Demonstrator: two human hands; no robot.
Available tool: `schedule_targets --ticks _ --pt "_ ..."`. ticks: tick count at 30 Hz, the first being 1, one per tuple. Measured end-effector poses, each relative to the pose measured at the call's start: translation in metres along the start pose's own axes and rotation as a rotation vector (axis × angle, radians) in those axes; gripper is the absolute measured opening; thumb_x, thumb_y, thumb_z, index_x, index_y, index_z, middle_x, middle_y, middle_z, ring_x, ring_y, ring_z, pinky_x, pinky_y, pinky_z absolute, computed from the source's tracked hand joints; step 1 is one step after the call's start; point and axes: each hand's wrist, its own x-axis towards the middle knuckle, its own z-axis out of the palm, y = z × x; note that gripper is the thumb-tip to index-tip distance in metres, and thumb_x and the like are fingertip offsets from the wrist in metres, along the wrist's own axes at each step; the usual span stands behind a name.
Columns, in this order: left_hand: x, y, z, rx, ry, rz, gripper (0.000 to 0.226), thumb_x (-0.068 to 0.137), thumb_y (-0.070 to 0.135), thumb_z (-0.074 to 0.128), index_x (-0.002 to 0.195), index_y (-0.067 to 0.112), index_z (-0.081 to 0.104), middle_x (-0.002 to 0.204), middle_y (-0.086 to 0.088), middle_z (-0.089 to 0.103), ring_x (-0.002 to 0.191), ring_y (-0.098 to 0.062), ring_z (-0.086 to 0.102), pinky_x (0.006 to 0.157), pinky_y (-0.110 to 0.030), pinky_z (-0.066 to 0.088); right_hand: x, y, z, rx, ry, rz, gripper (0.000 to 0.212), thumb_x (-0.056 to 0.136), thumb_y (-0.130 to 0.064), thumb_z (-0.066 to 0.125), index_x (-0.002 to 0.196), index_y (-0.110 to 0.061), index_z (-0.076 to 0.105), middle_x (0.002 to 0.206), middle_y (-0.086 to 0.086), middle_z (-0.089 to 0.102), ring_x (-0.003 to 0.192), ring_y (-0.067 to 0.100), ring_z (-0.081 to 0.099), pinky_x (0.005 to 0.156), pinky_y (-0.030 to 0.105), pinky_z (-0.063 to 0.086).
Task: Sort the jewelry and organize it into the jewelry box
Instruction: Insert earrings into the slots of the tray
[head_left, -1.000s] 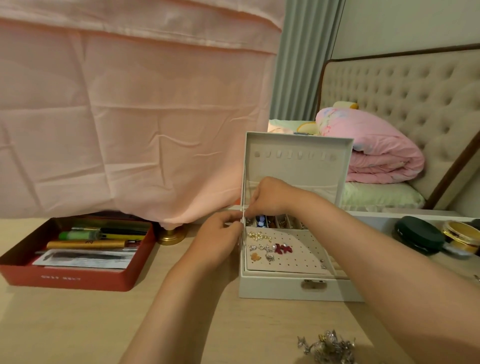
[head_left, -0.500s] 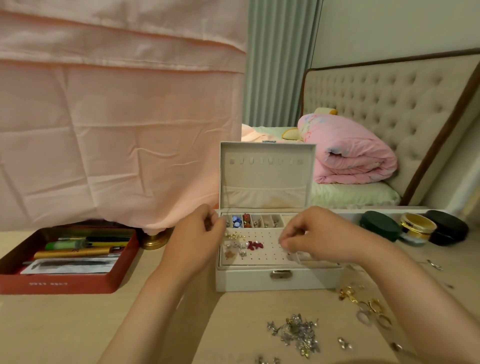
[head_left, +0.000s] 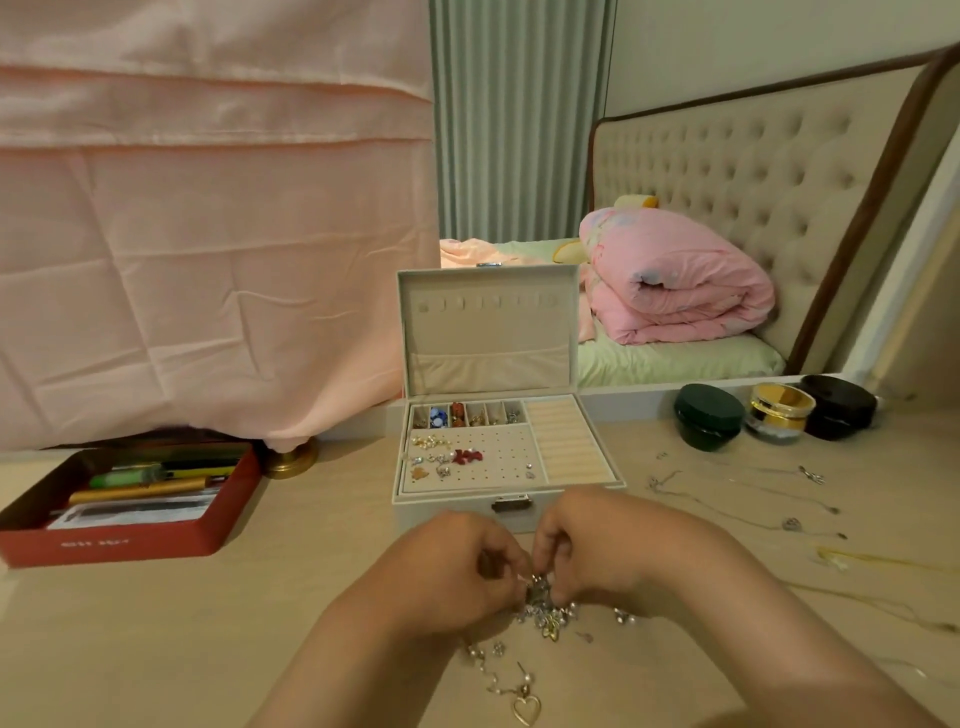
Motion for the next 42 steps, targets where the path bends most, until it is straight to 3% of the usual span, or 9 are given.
schedule_targets --ticks 5,10,12,14,18,24,30,35,42 --pt "0.003 -0.005 -0.001 0.054 -0.004 0.031 0.012 0.083 0.033 0.076 0.095 0.035 0.077 0.087 0.021 0.066 0.084 0.003 0.061 0.081 -0.021 0.052 0.009 0.006 -0.007 0.08 0.068 -0.043 0.017 0.083 -0.013 0.08 0.097 -0.022 0.078 0.072 -0.012 0.071 0.067 0.003 0.068 0.07 0.02 0.057" --pt "0.003 -0.012 -0.004 0.05 -0.004 -0.007 0.008 0.085 0.027 0.076 0.09 0.033 0.077 0.085 0.021 0.069 0.082 0.009 0.061 0.077 -0.008 0.044 0.008 0.02 -0.015 0.111 0.032 -0.045 0.022 0.086 -0.006 0.073 0.099 -0.024 0.076 0.08 -0.005 0.076 0.063 0.009 0.069 0.078 0.036 0.063" --pt "0.003 -0.014 -0.008 0.059 -0.014 -0.03 0.009 0.086 0.027 0.074 0.091 0.035 0.076 0.088 0.021 0.07 0.082 0.01 0.061 0.074 -0.005 0.042 0.008 0.019 -0.017 0.086 0.033 -0.071 0.017 0.084 -0.013 0.078 0.095 -0.027 0.077 0.08 -0.01 0.075 0.07 0.003 0.07 0.075 0.027 0.061" --pt "0.001 -0.012 -0.013 0.072 -0.036 -0.05 0.007 0.086 0.031 0.074 0.09 0.036 0.075 0.088 0.021 0.07 0.082 0.009 0.061 0.075 -0.009 0.045 0.003 0.011 -0.016 0.045 -0.002 -0.104 0.014 0.08 -0.021 0.083 0.091 -0.027 0.077 0.069 -0.021 0.068 0.064 -0.008 0.062 0.06 0.012 0.048" --pt "-0.009 0.004 -0.02 0.116 -0.022 -0.009 0.003 0.083 0.036 0.071 0.08 0.037 0.072 0.084 0.018 0.065 0.08 0.003 0.06 0.073 -0.019 0.049 -0.006 -0.009 -0.006 -0.026 -0.148 -0.145 0.02 0.077 -0.02 0.086 0.092 -0.026 0.076 0.051 -0.026 0.057 0.05 -0.01 0.054 0.053 0.012 0.039" --pt "-0.041 0.017 -0.021 0.097 -0.184 0.02 0.011 0.074 0.038 0.079 0.081 0.034 0.073 0.086 0.017 0.066 0.081 -0.001 0.061 0.074 -0.024 0.053 -0.019 -0.042 0.018 -0.234 -0.185 -0.19 0.033 0.067 -0.041 0.09 0.089 -0.023 0.074 0.08 -0.009 0.073 0.07 0.008 0.063 0.063 0.027 0.049" --pt "-0.056 0.0 -0.017 0.006 -0.092 0.053 0.017 0.071 0.041 0.083 0.086 0.041 0.075 0.089 0.017 0.064 0.084 -0.007 0.062 0.075 -0.031 0.053 -0.016 -0.046 0.026 -0.262 -0.12 -0.212 0.026 0.07 -0.038 0.089 0.089 -0.025 0.076 0.078 -0.014 0.07 0.069 0.003 0.06 0.06 0.025 0.046" --pt "-0.056 -0.005 -0.011 -0.037 -0.016 0.065 0.017 0.073 0.044 0.083 0.088 0.044 0.074 0.087 0.017 0.063 0.084 -0.005 0.061 0.078 -0.032 0.052 -0.008 -0.032 0.019 -0.163 -0.088 -0.198 0.015 0.074 -0.035 0.087 0.082 -0.027 0.077 0.076 -0.012 0.072 0.074 0.006 0.066 0.071 0.032 0.057" --pt "-0.052 0.008 0.001 -0.016 0.128 0.112 0.016 0.074 0.046 0.081 0.084 0.051 0.07 0.088 0.017 0.062 0.09 -0.002 0.055 0.079 -0.029 0.049 -0.005 -0.006 -0.01 0.03 0.038 -0.199 0.01 0.081 -0.023 0.083 0.084 -0.03 0.078 0.077 -0.015 0.071 0.068 -0.006 0.063 0.064 0.015 0.046"
